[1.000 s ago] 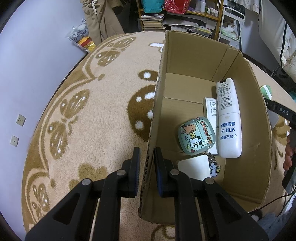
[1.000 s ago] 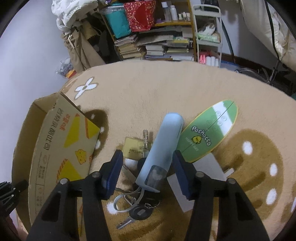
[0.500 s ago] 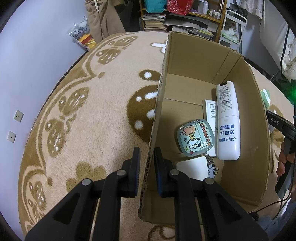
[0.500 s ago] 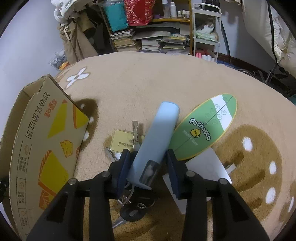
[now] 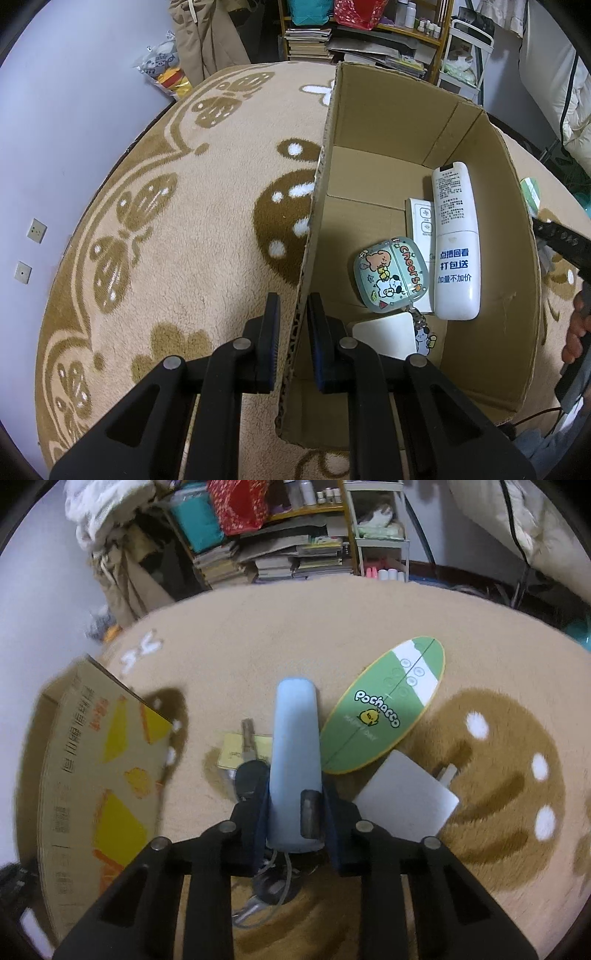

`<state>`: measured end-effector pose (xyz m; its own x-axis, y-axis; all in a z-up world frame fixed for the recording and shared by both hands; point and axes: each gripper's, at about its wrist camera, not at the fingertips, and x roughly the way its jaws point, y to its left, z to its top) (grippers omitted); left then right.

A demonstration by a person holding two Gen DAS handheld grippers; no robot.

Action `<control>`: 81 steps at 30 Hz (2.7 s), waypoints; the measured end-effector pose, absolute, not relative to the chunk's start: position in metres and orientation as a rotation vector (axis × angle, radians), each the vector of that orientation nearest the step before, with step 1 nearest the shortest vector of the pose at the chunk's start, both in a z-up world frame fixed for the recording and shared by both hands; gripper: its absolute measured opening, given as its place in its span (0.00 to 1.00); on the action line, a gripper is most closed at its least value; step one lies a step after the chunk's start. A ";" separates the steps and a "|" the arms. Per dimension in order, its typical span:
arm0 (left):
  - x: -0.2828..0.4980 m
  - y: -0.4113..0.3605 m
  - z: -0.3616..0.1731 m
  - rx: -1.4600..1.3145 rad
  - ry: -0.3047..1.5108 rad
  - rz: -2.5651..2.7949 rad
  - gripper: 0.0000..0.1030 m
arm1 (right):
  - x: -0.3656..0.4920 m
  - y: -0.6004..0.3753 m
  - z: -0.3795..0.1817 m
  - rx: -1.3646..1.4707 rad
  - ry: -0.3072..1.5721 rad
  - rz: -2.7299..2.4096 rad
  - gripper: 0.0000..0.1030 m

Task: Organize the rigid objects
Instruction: 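Carry the light-blue bottle into the box with the right tool and release, then return the right tool to the pile and grasp the bunch of keys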

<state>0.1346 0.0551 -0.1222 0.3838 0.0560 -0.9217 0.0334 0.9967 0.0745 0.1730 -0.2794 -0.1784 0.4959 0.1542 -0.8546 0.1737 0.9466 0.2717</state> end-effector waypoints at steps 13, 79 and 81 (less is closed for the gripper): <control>0.135 0.052 -0.123 0.105 1.174 0.020 0.14 | 0.148 -0.267 -0.109 0.372 0.852 0.068 0.28; 0.131 0.044 -0.123 0.172 1.160 0.039 0.15 | 0.153 -0.225 -0.134 0.174 1.037 0.131 0.79; 0.131 0.044 -0.122 0.174 1.159 0.040 0.15 | 0.152 -0.230 -0.148 0.189 1.073 0.119 0.79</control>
